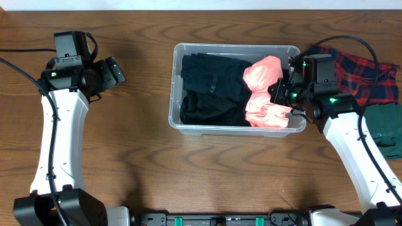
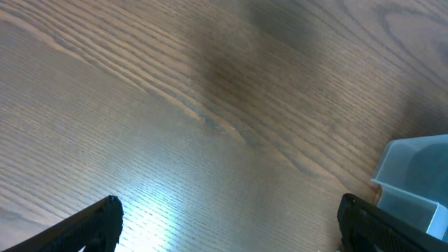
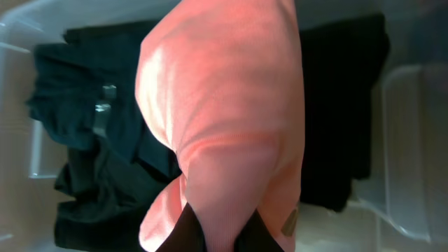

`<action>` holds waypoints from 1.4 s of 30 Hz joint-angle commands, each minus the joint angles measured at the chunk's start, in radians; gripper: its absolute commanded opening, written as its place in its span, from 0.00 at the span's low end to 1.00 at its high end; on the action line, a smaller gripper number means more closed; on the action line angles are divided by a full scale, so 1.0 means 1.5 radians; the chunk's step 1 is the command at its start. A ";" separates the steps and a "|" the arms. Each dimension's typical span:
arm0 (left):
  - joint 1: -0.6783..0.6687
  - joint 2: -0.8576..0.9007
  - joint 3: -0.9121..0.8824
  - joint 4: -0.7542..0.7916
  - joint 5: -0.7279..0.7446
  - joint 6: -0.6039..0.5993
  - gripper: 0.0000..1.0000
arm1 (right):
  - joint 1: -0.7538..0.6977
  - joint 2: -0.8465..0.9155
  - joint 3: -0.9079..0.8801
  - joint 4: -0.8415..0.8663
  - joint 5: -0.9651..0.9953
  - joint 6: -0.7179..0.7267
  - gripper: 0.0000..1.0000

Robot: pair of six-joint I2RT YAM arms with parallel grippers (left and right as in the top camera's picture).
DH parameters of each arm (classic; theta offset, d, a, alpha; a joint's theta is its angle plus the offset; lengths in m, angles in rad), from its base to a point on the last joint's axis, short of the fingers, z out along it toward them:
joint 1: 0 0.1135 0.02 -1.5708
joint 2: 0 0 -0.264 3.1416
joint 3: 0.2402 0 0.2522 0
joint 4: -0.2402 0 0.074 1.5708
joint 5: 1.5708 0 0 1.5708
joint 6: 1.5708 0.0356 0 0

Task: Pack container
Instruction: 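Lower the pink garment into the bin's right side and press it down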

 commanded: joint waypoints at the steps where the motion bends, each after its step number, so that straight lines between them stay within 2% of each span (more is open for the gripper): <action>1: 0.002 -0.005 0.003 -0.001 -0.010 -0.001 0.98 | 0.008 -0.001 0.011 -0.019 0.028 0.009 0.01; 10: 0.002 -0.005 0.003 -0.001 -0.010 -0.001 0.98 | 0.008 -0.001 0.009 -0.069 0.040 0.007 0.02; 12: 0.002 -0.005 0.003 -0.001 -0.010 -0.001 0.98 | 0.008 -0.001 0.009 -0.072 0.040 0.001 0.05; 16: 0.002 -0.005 0.003 -0.001 -0.010 -0.001 0.98 | 0.009 -0.001 0.009 -0.076 0.040 -0.010 0.18; 19: 0.002 -0.005 0.003 -0.001 -0.010 -0.001 0.98 | 0.009 -0.001 0.009 -0.079 0.040 -0.010 0.33; 24: 0.002 -0.005 0.003 -0.001 -0.010 -0.001 0.98 | 0.009 -0.001 0.009 -0.079 0.040 -0.016 0.79; 28: 0.002 -0.005 0.003 -0.001 -0.010 -0.001 0.98 | 0.009 -0.001 0.009 -0.076 0.040 -0.084 0.85; 36: 0.002 -0.005 0.003 -0.001 -0.010 -0.001 0.98 | 0.009 -0.001 0.009 -0.029 0.041 -0.255 0.86; 42: 0.002 -0.005 0.003 -0.001 -0.010 -0.001 0.98 | 0.009 -0.001 0.009 0.018 0.040 -0.273 0.86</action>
